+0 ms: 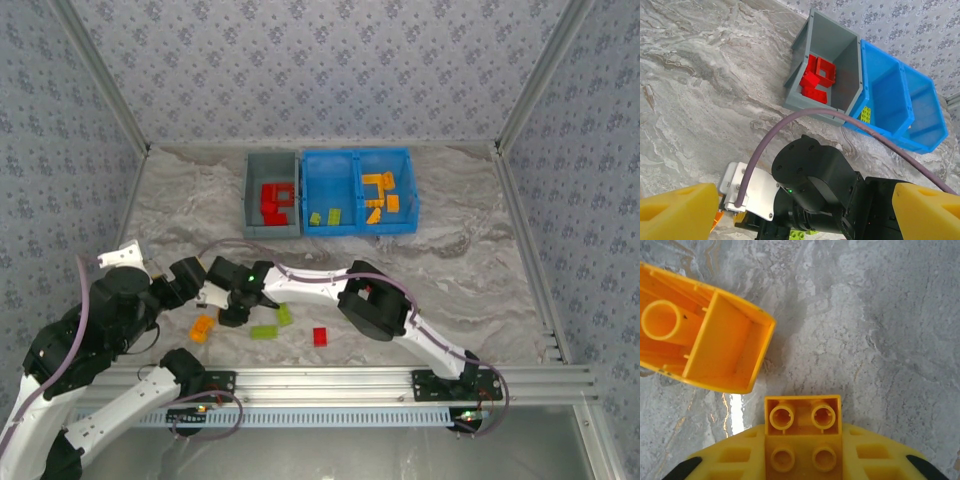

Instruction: Sort the legos into containers by color

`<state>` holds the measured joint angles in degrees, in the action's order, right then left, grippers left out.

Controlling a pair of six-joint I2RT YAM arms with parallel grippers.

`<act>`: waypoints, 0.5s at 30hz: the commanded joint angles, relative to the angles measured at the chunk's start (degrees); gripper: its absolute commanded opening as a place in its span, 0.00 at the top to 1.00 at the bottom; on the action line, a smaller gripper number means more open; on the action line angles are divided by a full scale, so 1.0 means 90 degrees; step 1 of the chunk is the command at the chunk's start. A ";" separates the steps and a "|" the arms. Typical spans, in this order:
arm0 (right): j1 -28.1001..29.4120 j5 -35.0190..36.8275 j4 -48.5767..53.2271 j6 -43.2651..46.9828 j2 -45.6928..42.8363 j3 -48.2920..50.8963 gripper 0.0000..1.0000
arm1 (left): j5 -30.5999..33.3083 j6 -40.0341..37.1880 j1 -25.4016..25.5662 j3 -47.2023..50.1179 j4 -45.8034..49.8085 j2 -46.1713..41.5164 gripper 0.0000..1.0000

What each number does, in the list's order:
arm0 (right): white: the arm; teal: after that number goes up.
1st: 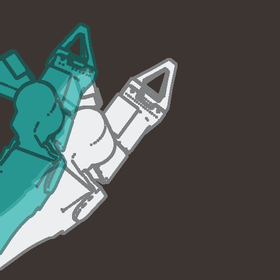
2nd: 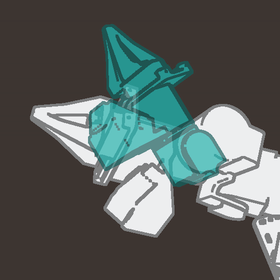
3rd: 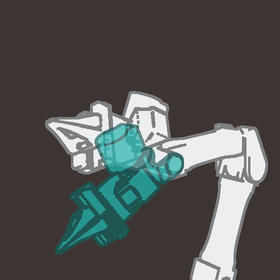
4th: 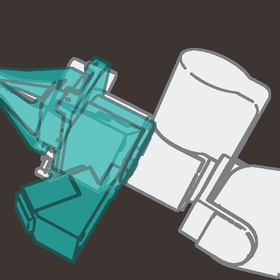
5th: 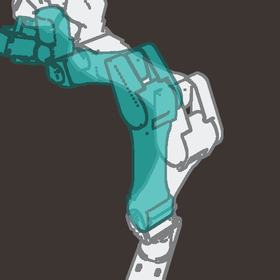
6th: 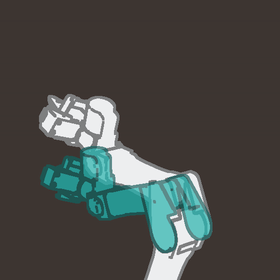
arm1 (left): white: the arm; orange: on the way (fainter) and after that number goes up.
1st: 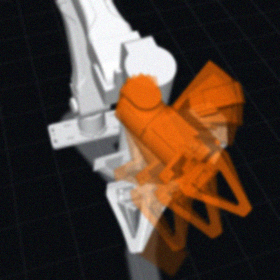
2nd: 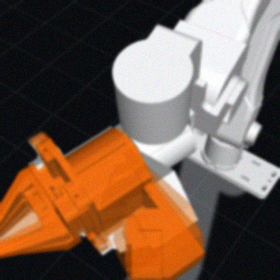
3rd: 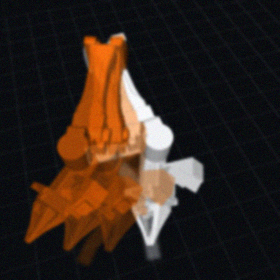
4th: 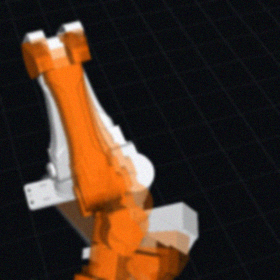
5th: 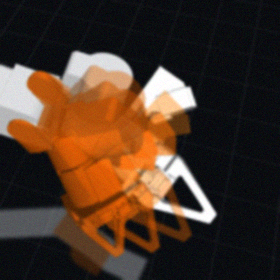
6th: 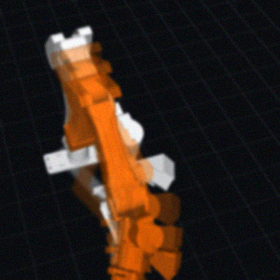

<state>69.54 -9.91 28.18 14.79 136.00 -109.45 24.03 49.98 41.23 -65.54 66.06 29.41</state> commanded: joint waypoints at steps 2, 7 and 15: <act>-0.0047 -0.0056 -0.0004 -0.0218 -0.0660 0.0348 0.77 | -0.0090 -0.0220 -0.0049 -0.0097 -0.0024 0.0083 0.09; -0.0385 0.0135 -0.0700 -0.0631 -0.2416 0.1793 0.79 | -0.1205 -0.0583 -0.0042 -0.0004 -0.0555 0.0540 0.07; -0.2013 0.0964 -0.0697 -0.1728 -0.5706 0.4214 0.79 | -0.3119 -0.0421 0.0109 0.0482 -0.2633 0.1871 0.08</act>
<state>57.36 -5.76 21.12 5.58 92.36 -77.43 3.84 45.93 41.32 -62.33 52.49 42.83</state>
